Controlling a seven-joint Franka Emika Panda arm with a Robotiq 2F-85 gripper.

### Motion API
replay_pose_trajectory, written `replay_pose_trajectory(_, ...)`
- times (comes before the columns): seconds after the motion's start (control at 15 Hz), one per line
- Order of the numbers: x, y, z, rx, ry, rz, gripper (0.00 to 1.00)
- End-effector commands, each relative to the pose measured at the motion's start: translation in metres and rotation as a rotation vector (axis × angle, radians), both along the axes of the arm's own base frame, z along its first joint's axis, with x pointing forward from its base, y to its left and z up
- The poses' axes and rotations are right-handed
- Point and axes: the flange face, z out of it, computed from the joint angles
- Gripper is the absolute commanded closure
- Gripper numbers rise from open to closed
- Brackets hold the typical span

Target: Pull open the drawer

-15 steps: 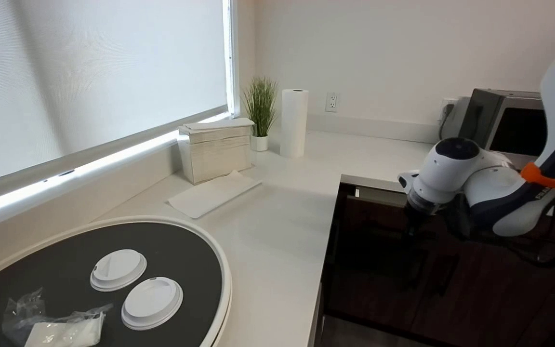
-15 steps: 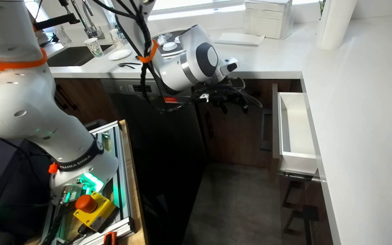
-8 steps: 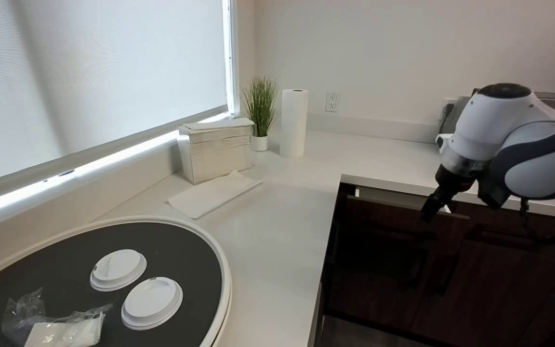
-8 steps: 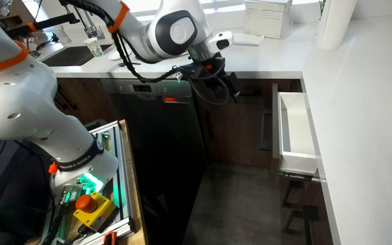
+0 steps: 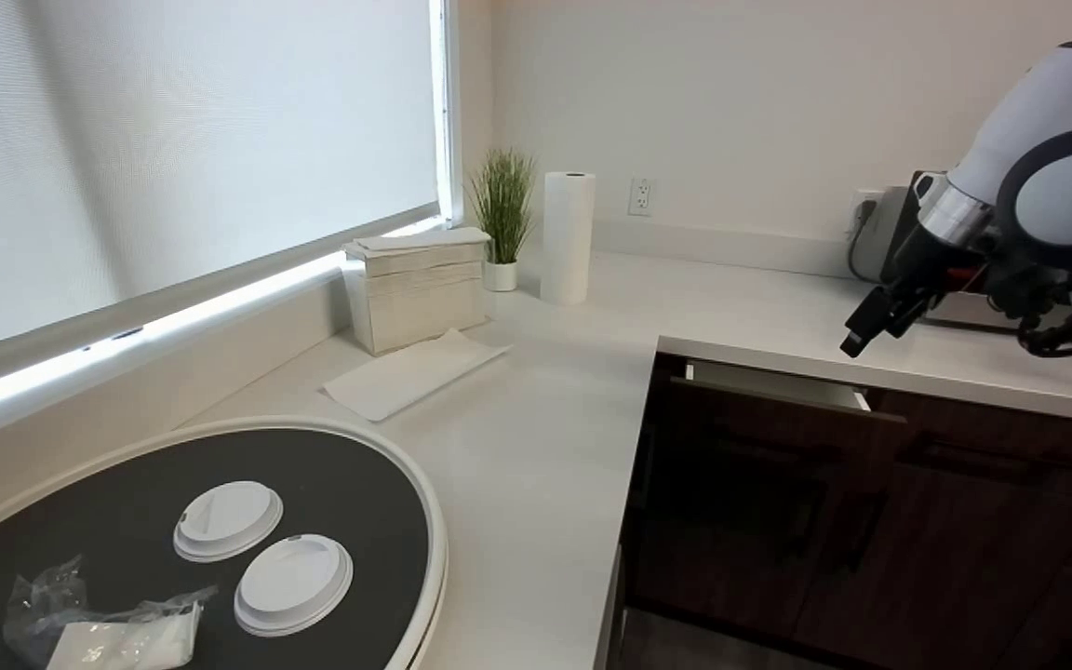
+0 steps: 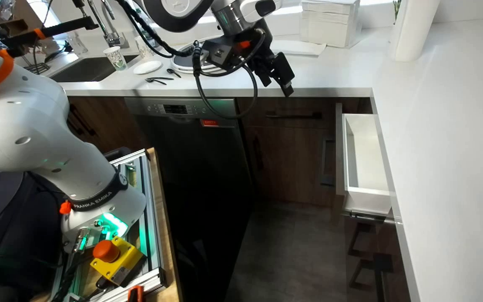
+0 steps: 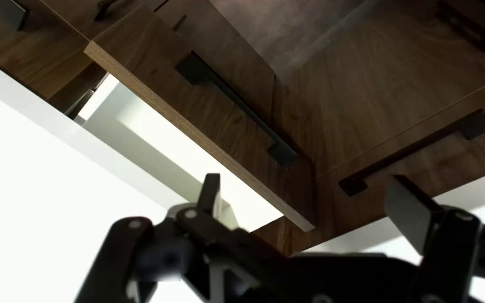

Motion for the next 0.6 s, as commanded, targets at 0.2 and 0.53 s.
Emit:
replay_pose_trajectory(0.2, -0.002, 0.003, -0.005, 0.004, 0.012, 0.004, 0.00)
replay_pose_trajectory(0.53, 0.032, -0.038, -0.034, 0.025, -0.021, -0.186, 0.00)
